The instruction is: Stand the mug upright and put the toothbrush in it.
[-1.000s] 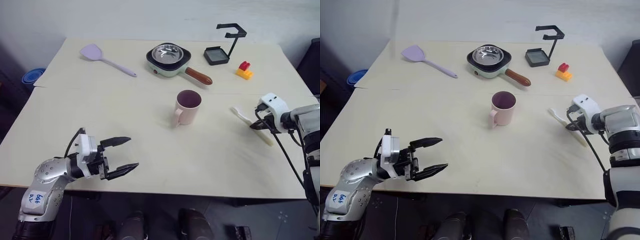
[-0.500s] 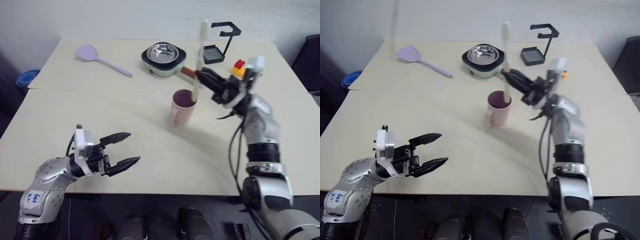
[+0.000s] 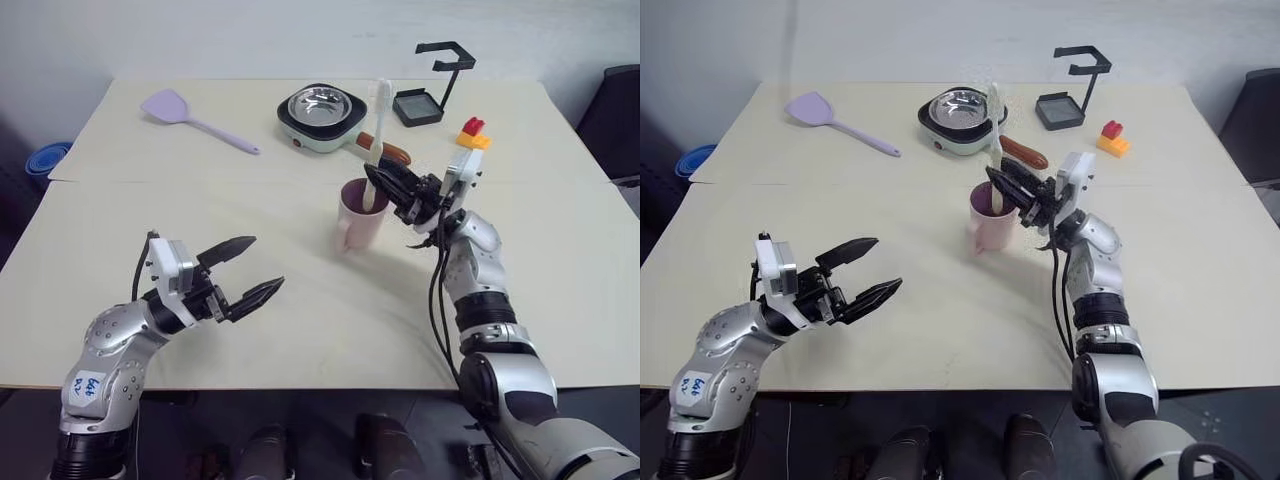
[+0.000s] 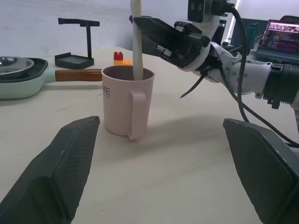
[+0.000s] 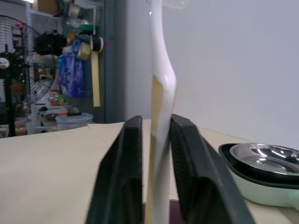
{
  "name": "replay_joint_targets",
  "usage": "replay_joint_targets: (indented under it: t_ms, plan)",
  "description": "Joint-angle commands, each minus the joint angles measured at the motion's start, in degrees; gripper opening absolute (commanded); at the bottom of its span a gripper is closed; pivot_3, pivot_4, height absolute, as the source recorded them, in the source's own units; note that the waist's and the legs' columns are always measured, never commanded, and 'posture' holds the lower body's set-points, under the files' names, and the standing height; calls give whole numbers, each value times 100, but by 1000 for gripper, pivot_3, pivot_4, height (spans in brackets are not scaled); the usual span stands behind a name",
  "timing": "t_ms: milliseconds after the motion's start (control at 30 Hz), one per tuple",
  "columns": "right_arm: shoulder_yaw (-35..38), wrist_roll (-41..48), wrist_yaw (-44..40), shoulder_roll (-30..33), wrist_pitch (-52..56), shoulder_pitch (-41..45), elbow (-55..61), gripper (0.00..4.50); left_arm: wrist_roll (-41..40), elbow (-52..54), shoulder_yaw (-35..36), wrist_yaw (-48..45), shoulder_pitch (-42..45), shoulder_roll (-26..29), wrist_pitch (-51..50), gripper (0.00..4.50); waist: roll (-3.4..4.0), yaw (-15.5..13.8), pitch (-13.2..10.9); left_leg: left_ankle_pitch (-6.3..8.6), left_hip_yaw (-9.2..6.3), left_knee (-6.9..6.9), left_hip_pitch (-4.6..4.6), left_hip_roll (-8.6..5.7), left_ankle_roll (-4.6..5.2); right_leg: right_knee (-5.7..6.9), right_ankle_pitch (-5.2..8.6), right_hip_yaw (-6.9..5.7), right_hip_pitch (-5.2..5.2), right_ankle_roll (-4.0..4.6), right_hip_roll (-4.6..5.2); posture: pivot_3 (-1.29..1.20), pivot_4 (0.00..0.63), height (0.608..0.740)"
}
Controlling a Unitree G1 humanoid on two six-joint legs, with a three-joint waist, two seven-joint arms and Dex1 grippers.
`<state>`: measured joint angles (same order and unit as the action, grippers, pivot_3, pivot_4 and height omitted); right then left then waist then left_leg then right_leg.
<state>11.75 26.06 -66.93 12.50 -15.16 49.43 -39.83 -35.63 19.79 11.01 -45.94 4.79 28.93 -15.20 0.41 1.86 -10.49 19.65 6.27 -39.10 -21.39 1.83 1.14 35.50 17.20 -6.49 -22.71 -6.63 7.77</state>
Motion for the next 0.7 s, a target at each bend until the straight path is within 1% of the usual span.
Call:
replay_joint_targets:
  t_ms: [33, 67, 133, 167, 233, 267, 300, 400, 467, 533, 567, 633, 667, 700]
  plan:
    - [92, 33, 29, 63, -341, -41, 155, 2275, -68, 173, 62, -112, -95, 70, 65, 4500, 0, 0, 0, 0, 1, 0, 1, 0, 0, 0, 0, 1, 0, 0, 0, 0, 150, 740]
    - [112, 12, 45, 123, -421, -78, 195, 2680, -38, 189, 63, -136, -124, 112, 63, 4500, 0, 0, 0, 0, 1, 0, 1, 0, 0, 0, 0, 1, 0, 0, 0, 0, 150, 740]
    - [158, 8, 55, 298, -459, -170, 283, 3314, 83, 188, 116, -159, -213, 197, 143, 4500, 0, -8, 0, 0, 3, 0, 2, 0, 0, 0, 0, 4, 0, 0, 1, 0, 150, 740]
    - [154, 8, -14, 445, -428, -262, 368, 3708, 86, 152, 178, -198, -270, 242, 175, 4500, 0, -19, 0, 0, 4, 0, 2, -2, 0, 0, 0, 5, 0, 0, 2, 0, 150, 740]
    - [133, 0, -256, 870, -286, -517, 553, 4358, 308, 76, 304, -251, -436, 425, 347, 4500, -1, -41, 0, 2, 2, 0, 1, -6, 4, 0, 0, 3, 1, 0, 9, 0, 150, 740]
    - [137, -20, -402, 1137, -250, -657, 596, 4474, 556, 9, 333, -199, -543, 584, 387, 4500, -1, -46, -1, 3, 1, 0, 1, -8, 6, 0, 0, 3, 1, 0, 11, 0, 150, 740]
    - [135, -29, -512, 1356, -207, -777, 624, 4474, 771, -64, 361, -146, -625, 691, 461, 4500, -1, -46, -1, 5, 0, 0, 0, -10, 8, -2, 0, 1, 1, 0, 13, 0, 150, 740]
    - [182, 2, -794, 1989, -29, -1149, 690, 4474, 861, -244, 606, -322, -877, 833, 811, 4500, -1, -27, -1, 7, 11, 2, 2, -9, 12, -10, 0, 2, 2, 0, 14, 0, 150, 740]
    - [241, 133, -1306, 2454, -2, -1568, 904, 4474, 888, -374, 832, -533, -1099, 946, 1076, 4500, -2, -21, -1, 7, 14, 2, 5, -3, 12, -9, 0, 1, 2, 0, 13, 0, 150, 740]
    - [133, 215, -2047, 2851, -1, -2108, 1210, 4474, 941, -390, 964, -598, -1278, 967, 1277, 4500, -1, -22, -2, 10, 22, 10, 13, 1, 8, -11, 1, 2, 2, 1, 12, 0, 150, 740]
    - [75, 216, -2267, 2972, -4, -2292, 1308, 4474, 966, -385, 989, -601, -1339, 969, 1333, 4500, -1, -28, -2, 10, 23, 11, 13, 1, 8, -11, 1, 2, 1, 1, 12, 0, 150, 740]
    - [123, 245, -2326, 3077, 3, -2856, 1606, 4474, 1156, -391, 980, -584, -1507, 983, 1512, 4500, -3, -27, -3, 12, 25, 11, 16, 3, 10, -16, 1, 2, 4, 1, 13, 0, 150, 740]
    - [138, 248, -2325, 3070, -49, -3097, 1683, 4474, 1322, -498, 958, -463, -1445, 972, 1616, 4500, -5, -31, -3, 13, 27, 10, 19, 1, 11, -16, 0, 2, 7, 0, 17, 0, 150, 740]
    - [148, 242, -2270, 3034, -99, -3302, 1751, 4474, 1309, -546, 955, -349, -1402, 958, 1466, 4500, -5, -31, -3, 14, 27, 10, 27, 1, 12, -17, 0, 1, 13, 0, 18, 0, 150, 740]
